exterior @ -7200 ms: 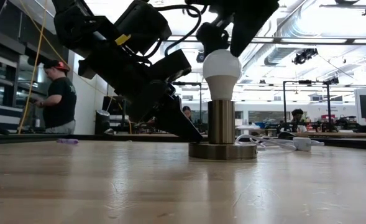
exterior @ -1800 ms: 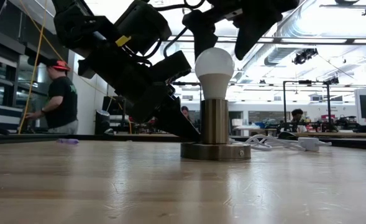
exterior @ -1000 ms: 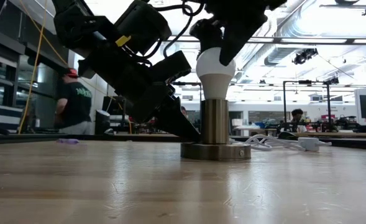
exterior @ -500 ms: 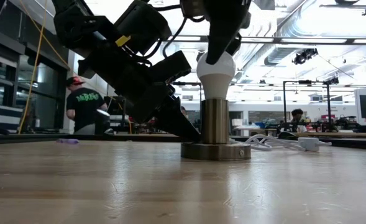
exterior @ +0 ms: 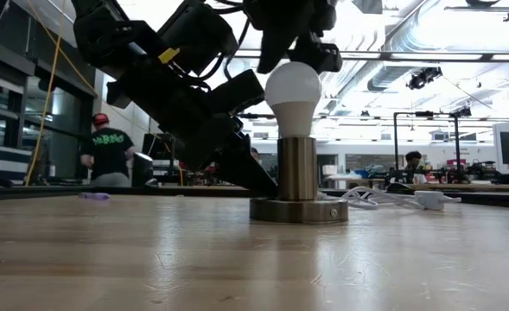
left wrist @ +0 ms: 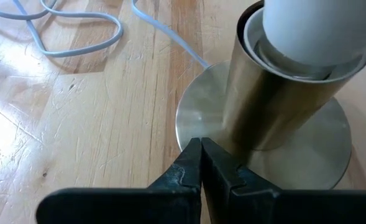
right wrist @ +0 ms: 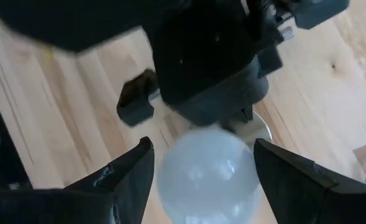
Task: Screw lightbulb
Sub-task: Insert the lightbulb in the lamp
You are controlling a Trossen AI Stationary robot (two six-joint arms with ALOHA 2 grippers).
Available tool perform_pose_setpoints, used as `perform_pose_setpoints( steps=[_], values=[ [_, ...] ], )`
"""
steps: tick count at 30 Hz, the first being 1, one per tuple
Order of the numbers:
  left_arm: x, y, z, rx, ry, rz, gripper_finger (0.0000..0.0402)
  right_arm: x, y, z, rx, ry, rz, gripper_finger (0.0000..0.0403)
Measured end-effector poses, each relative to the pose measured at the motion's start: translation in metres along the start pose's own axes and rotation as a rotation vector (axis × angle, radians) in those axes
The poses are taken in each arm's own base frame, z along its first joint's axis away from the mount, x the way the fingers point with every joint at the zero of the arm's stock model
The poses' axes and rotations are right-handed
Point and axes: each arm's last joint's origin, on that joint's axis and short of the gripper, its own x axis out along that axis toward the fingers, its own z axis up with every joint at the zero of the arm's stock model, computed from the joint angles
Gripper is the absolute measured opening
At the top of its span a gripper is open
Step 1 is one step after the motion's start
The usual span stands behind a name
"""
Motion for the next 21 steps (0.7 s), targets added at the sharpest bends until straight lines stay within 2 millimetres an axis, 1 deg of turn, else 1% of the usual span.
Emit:
perform_pose_setpoints(
  steps=[3,12,16,21],
  values=[
    [0.0,0.0,0.0,0.0,0.0,0.0,0.0,0.0,0.0,0.0,0.029,-0.001,-0.002,0.026],
    [0.0,0.0,0.0,0.0,0.0,0.002,0.0,0.001,-0.002,0.002,0.029,-0.031,-0.023,0.0261],
    [0.0,0.001,0.0,-0.001,0.001,0.012,0.0,-0.006,-0.009,0.007,-0.094,-0.034,-0.019,0.0261],
    [0.0,0.001,0.0,0.0,0.0,0.017,0.0,-0.026,-0.012,0.015,-0.4,-0.098,-0.012,0.0261]
  ],
)
